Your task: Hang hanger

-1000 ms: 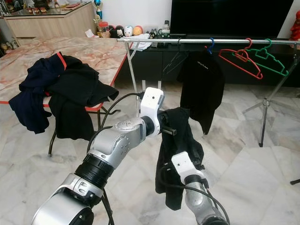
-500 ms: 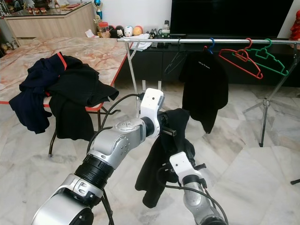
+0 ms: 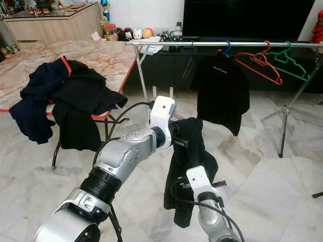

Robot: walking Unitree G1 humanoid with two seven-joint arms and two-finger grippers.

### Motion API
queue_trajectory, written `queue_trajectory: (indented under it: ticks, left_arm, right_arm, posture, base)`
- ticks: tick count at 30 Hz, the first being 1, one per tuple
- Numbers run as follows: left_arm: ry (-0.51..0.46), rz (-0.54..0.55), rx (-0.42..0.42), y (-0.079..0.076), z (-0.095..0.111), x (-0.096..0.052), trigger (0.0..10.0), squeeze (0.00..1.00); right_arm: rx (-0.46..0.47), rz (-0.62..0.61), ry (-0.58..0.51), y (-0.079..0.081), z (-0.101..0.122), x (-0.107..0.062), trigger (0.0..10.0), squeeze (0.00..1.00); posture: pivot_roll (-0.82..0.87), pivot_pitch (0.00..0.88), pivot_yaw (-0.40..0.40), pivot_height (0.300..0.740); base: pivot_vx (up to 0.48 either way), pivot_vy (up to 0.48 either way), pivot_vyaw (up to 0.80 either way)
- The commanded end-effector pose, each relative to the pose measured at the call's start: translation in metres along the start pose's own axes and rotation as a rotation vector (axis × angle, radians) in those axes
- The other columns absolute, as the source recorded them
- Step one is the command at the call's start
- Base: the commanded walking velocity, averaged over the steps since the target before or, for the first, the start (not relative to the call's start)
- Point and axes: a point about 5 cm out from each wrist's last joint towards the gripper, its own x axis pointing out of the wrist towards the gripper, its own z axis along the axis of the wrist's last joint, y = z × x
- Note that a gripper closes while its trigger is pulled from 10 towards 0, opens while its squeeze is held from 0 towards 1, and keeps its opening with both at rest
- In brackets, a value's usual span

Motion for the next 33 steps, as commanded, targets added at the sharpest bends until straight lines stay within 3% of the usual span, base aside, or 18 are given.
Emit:
queue_trajectory:
  ticks: [1,5,8,19,20,21,28,33]
  left_arm:
    - [-0.016,-0.015,-0.021,-0.008,-0.002,0.002,10.0,0.00]
    - [-0.012,-0.006,-0.014,-0.005,-0.003,0.001,10.0,0.00]
    - [0.004,0.038,0.013,0.009,-0.009,-0.003,10.0,0.00]
    - [0.004,0.079,0.060,0.026,-0.010,-0.009,10.0,0.00]
    - [0.002,0.071,0.085,0.029,-0.012,-0.011,10.0,0.77]
    - [0.004,0.067,0.091,0.031,-0.014,-0.013,10.0,1.00]
    - [0.031,0.048,0.144,0.042,-0.024,-0.029,10.0,1.00]
    - [0.072,0.127,0.144,0.065,-0.038,-0.046,10.0,1.00]
  right_arm:
    - [0.019,0.004,0.003,0.000,-0.001,-0.001,0.0,0.00]
    - [0.058,0.001,0.006,-0.001,0.001,0.001,0.0,0.00]
    - [0.149,0.009,0.030,-0.001,0.003,0.003,0.0,0.00]
    - [0.237,0.043,0.003,-0.004,0.013,0.010,0.0,0.00]
    - [0.240,0.049,-0.001,-0.005,0.015,0.012,0.0,0.00]
    - [0.244,0.051,-0.002,-0.006,0.017,0.013,0.0,0.00]
    - [0.229,0.065,0.012,-0.007,0.020,0.017,0.0,0.00]
    - [0.270,0.065,0.029,-0.008,0.020,0.018,0.0,0.00]
  posture:
    - [0.06,0.036,0.051,0.740]
    - [0.06,0.036,0.051,0.740]
    - [0.05,0.036,0.050,0.740]
    - [0.06,0.040,0.047,0.740]
    - [0.05,0.041,0.041,0.740]
    - [0.05,0.041,0.041,0.740]
    - [0.05,0.043,0.036,0.740]
    - [0.06,0.043,0.034,0.740]
  base:
    - [0.000,0.000,0.00]
    - [0.000,0.000,0.00]
    - [0.000,0.000,0.00]
    - [0.000,0.000,0.00]
    - [0.000,0.000,0.00]
    - [0.000,0.000,0.00]
    - [0.000,0.000,0.00]
    - [0.000,0.000,0.00]
